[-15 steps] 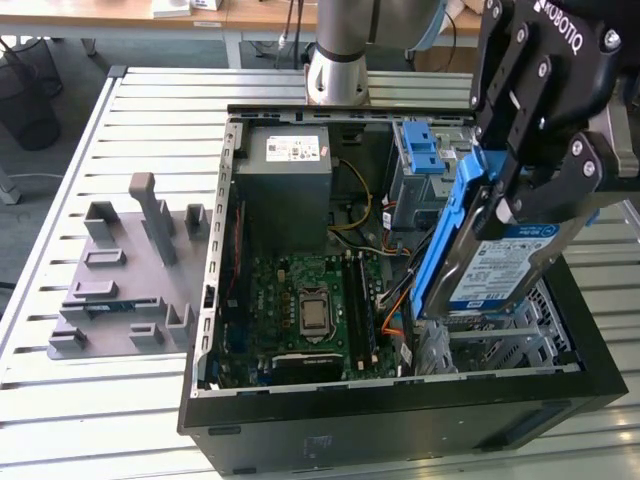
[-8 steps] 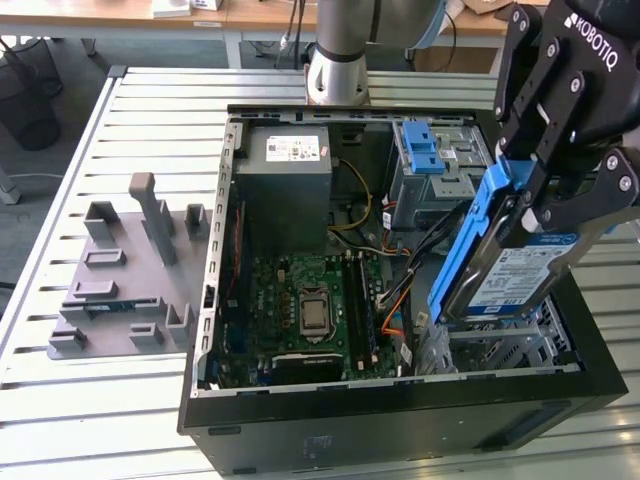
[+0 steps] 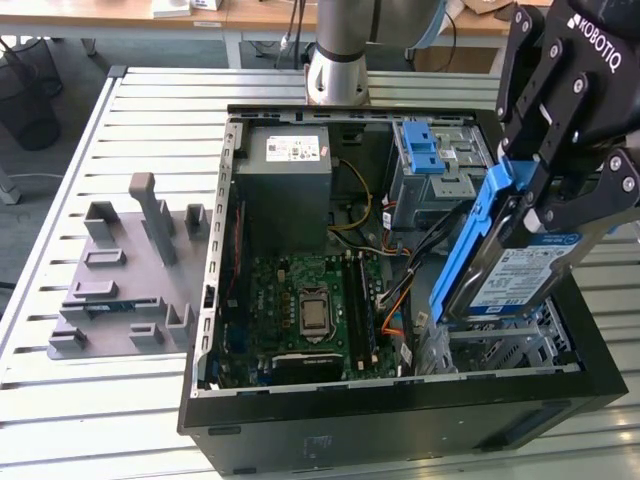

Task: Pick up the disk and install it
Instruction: 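Insert the disk into the insertion slot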

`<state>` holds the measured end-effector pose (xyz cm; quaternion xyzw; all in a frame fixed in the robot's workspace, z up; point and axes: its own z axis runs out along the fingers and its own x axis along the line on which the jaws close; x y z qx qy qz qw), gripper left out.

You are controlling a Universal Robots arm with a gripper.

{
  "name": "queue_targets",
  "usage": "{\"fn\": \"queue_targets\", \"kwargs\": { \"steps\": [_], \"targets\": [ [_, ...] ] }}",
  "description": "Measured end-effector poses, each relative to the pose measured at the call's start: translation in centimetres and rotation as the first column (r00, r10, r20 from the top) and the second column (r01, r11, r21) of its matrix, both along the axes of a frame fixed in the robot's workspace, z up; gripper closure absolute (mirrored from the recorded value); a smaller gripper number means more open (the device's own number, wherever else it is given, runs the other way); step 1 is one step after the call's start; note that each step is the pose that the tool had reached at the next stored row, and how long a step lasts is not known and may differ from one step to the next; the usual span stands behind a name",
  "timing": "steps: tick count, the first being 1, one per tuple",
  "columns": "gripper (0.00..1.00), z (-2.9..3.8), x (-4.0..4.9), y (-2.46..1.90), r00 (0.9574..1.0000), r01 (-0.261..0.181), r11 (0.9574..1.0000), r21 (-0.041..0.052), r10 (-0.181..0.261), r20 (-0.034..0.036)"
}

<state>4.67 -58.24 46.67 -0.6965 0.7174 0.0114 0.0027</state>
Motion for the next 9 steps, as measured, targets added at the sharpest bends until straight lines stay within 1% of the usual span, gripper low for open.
{"fn": "queue_targets", "kwargs": {
  "steps": [6, 9],
  "targets": [
    [0.64, -0.10, 1.18, 0.00, 1.0000, 0.000, 1.0000, -0.0001, 0.000, 0.0000],
    [0.64, -0.17, 1.49, 0.00, 1.0000, 0.000, 1.0000, -0.0001, 0.000, 0.0000]
  ]
}}
